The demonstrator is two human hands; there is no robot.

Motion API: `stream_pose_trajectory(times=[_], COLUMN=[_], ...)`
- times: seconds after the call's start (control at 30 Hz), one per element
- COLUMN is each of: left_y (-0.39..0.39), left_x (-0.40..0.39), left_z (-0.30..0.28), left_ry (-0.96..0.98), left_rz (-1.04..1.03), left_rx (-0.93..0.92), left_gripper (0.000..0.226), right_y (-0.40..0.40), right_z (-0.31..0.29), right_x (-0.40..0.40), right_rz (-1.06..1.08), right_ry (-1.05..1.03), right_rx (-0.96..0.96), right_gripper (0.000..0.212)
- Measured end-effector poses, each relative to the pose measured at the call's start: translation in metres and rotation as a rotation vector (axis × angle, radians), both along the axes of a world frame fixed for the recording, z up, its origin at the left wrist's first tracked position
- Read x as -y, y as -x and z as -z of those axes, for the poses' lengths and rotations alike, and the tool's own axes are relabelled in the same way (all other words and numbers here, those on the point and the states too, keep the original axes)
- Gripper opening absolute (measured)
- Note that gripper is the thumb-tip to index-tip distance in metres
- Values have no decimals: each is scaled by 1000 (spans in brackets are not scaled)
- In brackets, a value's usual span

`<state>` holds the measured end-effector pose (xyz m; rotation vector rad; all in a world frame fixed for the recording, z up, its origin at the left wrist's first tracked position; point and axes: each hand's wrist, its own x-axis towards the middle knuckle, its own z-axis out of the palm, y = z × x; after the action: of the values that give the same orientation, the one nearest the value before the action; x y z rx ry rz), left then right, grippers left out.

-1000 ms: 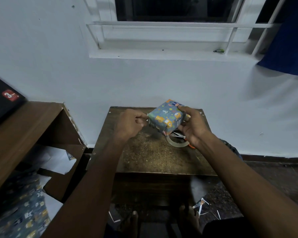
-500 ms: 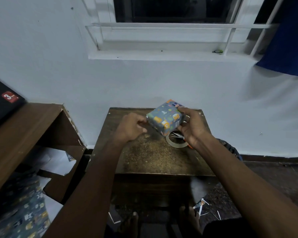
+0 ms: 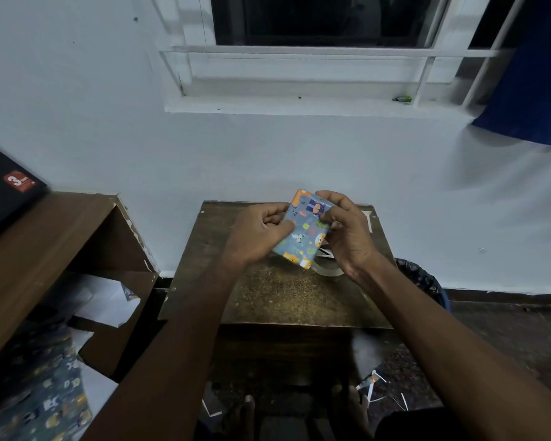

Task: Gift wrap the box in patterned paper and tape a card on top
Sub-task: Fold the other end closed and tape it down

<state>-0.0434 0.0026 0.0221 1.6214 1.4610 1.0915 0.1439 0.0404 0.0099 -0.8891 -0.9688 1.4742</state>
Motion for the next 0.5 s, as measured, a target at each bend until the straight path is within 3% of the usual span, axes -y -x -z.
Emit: stream_pose_trajectory(times=[0.17, 0.37, 0.5], left_y=[-12, -10, -16], left_x=[3, 2, 4], left_z=[3, -2, 0], left_ry=[-146, -202, -92], left_rz=[-76, -115, -70], left_rx=[-387, -187, -521], left_gripper=[60, 33, 59], right_y=[-2, -1, 3], right_z=[2, 2, 3], right_x=[-1, -2, 0], right_rz=[4, 13, 21], right_ry=[29, 89, 100], right_rx=[-23, -101, -56], right_gripper=[49, 45, 46])
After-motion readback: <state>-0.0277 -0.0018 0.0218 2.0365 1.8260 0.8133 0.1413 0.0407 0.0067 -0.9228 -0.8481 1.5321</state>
